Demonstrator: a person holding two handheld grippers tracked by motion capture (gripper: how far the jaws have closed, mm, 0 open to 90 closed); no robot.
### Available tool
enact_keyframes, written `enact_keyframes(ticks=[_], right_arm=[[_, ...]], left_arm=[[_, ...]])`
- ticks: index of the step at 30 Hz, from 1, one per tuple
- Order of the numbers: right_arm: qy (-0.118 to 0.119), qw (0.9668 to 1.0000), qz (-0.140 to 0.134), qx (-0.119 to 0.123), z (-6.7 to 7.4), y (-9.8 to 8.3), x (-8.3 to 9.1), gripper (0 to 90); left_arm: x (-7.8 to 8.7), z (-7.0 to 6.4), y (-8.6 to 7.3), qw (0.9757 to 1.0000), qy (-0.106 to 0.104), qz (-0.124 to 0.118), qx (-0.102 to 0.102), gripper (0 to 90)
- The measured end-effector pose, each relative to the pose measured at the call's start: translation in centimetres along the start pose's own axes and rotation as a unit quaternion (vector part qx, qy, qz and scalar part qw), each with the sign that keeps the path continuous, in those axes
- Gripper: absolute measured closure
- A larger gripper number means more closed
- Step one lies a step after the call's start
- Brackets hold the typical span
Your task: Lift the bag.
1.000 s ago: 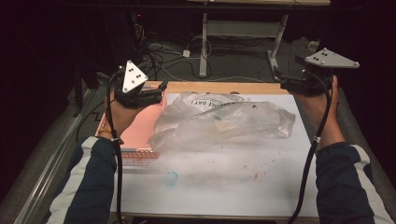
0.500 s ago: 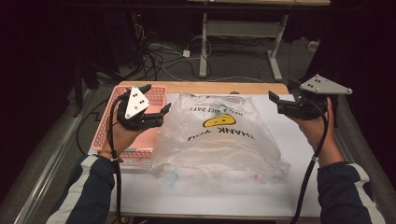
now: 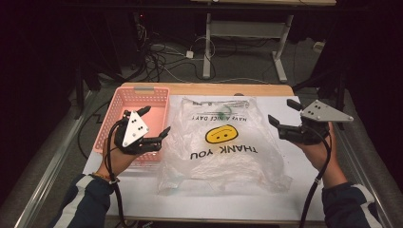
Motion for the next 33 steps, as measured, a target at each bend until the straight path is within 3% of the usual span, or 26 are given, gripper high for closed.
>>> enact_keyframes(ticks=[6, 11, 14, 23, 26, 29, 33], right_arm=[[0.013, 0.9999, -0.004, 0.001, 1.3, -2.0, 0.7, 20.4], [0.024, 0.9996, -0.012, -0.007, 2.3, -3.7, 1.4, 20.0], [0.018, 0.9998, -0.002, 0.01, 3.0, -5.0, 1.7, 19.4], [0.031, 0.9993, 0.019, 0.001, 4.9, -9.0, 2.7, 18.9], [0.04, 0.9987, 0.031, -0.007, 5.5, -10.0, 2.7, 19.0], [0.046, 0.998, 0.043, 0.003, 6.2, -10.5, 2.6, 18.7], [0.048, 0.9981, 0.038, 0.006, 6.5, -10.3, 2.6, 18.7]], left_arm=[[0.7, -1.5, -1.5, 1.0, 0.0, -0.005, -0.008, 17.1], [1.0, -2.7, -3.3, 1.0, -0.004, 0.001, -0.002, 17.1], [1.1, -3.3, -4.4, 0.9999, -0.008, 0.007, 0.005, 17.1], [1.7, -5.1, -8.2, 0.9981, -0.027, 0.042, 0.035, 17.1], [1.7, -5.6, -8.7, 0.9976, -0.032, 0.054, 0.029, 17.1], [1.7, -5.5, -8.7, 0.9974, -0.033, 0.053, 0.035, 17.1], [1.9, -5.6, -8.7, 0.9976, -0.032, 0.053, 0.032, 17.1]])
Point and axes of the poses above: each handheld gripper's, and its own axes: x roughly backward along the jaws, y roughly out of its top, z roughly to its left, the point moved 4 cm from there along -x, roughly forward along the jaws, and after that the axes turned 1 degree about -x, right-handed, at the moved point
